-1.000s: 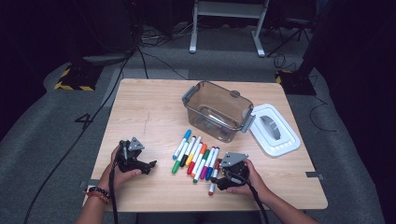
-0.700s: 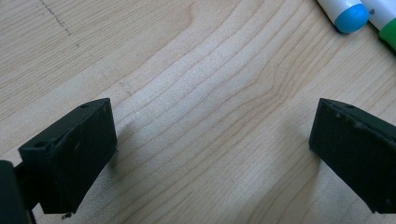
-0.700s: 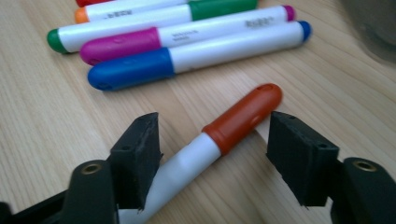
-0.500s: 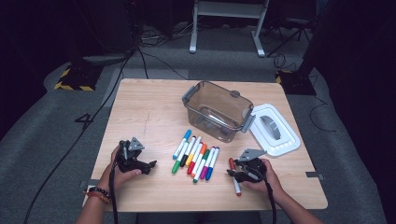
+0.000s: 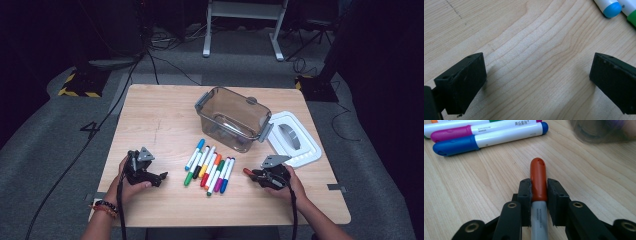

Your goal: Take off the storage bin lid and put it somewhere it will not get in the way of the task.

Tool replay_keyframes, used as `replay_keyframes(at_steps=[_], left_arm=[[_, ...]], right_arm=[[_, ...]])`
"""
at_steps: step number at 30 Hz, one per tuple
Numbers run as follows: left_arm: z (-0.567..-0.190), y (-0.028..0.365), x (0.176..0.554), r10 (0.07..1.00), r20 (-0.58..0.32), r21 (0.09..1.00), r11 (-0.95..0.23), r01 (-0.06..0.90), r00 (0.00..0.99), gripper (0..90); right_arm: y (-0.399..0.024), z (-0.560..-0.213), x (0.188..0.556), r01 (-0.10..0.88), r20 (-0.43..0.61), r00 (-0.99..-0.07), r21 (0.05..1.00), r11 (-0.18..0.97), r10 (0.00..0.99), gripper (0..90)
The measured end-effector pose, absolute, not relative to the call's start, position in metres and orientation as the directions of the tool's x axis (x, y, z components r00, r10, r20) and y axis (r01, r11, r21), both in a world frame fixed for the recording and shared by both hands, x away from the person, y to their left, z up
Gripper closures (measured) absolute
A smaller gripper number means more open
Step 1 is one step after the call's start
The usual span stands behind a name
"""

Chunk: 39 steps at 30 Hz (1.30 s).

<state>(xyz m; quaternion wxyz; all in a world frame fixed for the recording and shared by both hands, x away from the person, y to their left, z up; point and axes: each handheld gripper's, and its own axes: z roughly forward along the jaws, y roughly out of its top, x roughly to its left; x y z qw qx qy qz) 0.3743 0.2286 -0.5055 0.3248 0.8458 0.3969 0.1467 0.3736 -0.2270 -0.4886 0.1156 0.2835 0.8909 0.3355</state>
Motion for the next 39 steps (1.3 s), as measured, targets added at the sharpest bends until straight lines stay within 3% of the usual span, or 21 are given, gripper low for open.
replay_keyframes(at_steps=[19, 30, 39], left_arm=[[-0.506, 0.229, 0.374, 0.767, -0.012, 0.665, -0.473, 0.578, 0.642, 1.2], [-0.506, 0.229, 0.374, 0.767, -0.012, 0.665, -0.473, 0.578, 0.642, 1.2], [-0.506, 0.228, 0.374, 0.767, -0.012, 0.665, -0.473, 0.578, 0.641, 1.2]], right_arm=[[-0.275, -0.454, 0.377, 0.415, 0.006, -0.745, 0.787, 0.456, 0.667, 74.9], [-0.297, -0.411, 0.377, 0.346, 0.006, -0.731, 0.865, 0.363, 0.683, 74.9], [-0.296, -0.367, 0.384, 0.275, -0.048, -0.748, 0.885, 0.375, 0.662, 74.9]])
